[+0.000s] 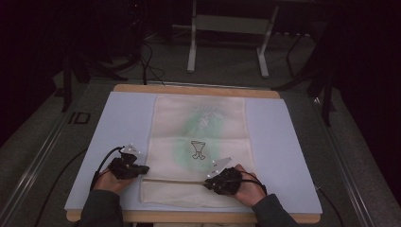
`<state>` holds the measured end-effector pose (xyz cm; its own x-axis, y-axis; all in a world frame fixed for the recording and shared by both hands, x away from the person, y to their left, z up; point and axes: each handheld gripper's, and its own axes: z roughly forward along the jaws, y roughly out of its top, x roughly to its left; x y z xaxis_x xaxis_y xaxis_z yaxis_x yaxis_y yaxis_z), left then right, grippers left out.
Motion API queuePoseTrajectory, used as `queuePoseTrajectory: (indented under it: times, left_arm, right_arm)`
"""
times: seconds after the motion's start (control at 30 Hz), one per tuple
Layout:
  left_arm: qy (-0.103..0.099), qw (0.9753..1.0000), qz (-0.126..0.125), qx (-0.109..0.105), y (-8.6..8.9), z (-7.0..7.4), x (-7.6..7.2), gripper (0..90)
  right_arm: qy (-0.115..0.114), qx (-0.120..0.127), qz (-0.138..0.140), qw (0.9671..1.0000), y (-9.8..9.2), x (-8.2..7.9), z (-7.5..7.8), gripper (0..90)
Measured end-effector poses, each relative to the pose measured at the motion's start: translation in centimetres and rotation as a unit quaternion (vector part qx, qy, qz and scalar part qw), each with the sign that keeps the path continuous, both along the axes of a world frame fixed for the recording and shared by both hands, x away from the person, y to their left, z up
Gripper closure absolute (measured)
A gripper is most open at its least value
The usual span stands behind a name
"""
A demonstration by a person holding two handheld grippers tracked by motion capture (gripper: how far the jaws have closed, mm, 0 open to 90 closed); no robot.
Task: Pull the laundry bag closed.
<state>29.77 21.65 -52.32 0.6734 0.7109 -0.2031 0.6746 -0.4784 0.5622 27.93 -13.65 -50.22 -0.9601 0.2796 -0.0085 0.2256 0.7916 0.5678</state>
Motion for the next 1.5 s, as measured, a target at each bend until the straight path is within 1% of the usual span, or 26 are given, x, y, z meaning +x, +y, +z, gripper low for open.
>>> queuePoseTrajectory:
  times: [0.6,0.73,1.5]
  left_arm:
    - [0.0,1.0,0.001,0.0,0.0,0.0,0.0,89.8]
    - [0.0,1.0,0.001,0.0,0.0,0.0,0.0,89.8]
    - [0.0,1.0,0.001,0.0,0.0,0.0,0.0,89.8]
  right_arm:
    - [0.004,-0.002,-0.02,0.9998,-1.9,-0.1,-0.2,82.2]
    - [0.006,-0.001,-0.025,0.9997,-2.5,-0.1,-0.3,82.3]
    - [0.008,-0.002,-0.045,0.999,-4.6,-0.2,-0.5,82.2]
